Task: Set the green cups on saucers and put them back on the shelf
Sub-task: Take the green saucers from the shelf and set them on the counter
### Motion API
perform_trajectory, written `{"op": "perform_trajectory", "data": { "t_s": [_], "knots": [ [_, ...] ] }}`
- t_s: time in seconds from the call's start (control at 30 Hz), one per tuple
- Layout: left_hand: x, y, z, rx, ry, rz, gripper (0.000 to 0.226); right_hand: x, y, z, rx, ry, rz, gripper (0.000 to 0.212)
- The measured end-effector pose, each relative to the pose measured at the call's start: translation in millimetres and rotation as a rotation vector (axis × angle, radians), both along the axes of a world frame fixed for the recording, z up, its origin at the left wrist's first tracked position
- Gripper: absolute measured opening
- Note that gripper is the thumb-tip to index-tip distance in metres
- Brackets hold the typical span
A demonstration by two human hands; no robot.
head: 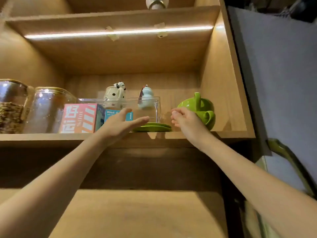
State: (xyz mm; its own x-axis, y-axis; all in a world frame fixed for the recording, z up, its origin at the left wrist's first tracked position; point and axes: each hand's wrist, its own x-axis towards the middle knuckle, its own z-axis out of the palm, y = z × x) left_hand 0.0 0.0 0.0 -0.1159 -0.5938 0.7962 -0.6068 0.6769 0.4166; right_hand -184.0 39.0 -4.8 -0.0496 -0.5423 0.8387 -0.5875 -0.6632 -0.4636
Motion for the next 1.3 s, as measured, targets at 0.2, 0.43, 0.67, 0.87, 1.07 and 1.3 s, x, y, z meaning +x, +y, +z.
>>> {"op": "perform_trajectory", "data": {
  "t_s": [0.2, 0.43, 0.67, 0.87, 1.07, 1.3],
  "knots": [
    [-8, -15, 8, 0.263, -0.067, -0.031, 0.057, 12, 12, 19, 0.266, 0.225, -0.093, 0.058],
    [2, -17, 13, 0.362, -0.033, 0.040, 0.098, 20, 15, 23, 0.333, 0.220, -0.168, 0.054],
    [7, 2, 4, 0.346, 0.060, -0.067, 0.097, 25, 32, 23, 0.367, 0.148, -0.174, 0.039],
    [10, 27, -1, 0.297, 0.063, -0.106, 0.127, 26, 48, 29, 0.439, -0.048, -0.093, 0.055],
    [0, 57, 8, 0.381, 0.146, -0.163, 0.102, 22, 78, 35, 0.601, -0.438, 0.306, 0.062],
    [-1, 93, -13, 0.365, 0.340, -0.446, 0.047, 14, 104, 16, 0.532, -0.704, 0.478, 0.057]
  ]
}}
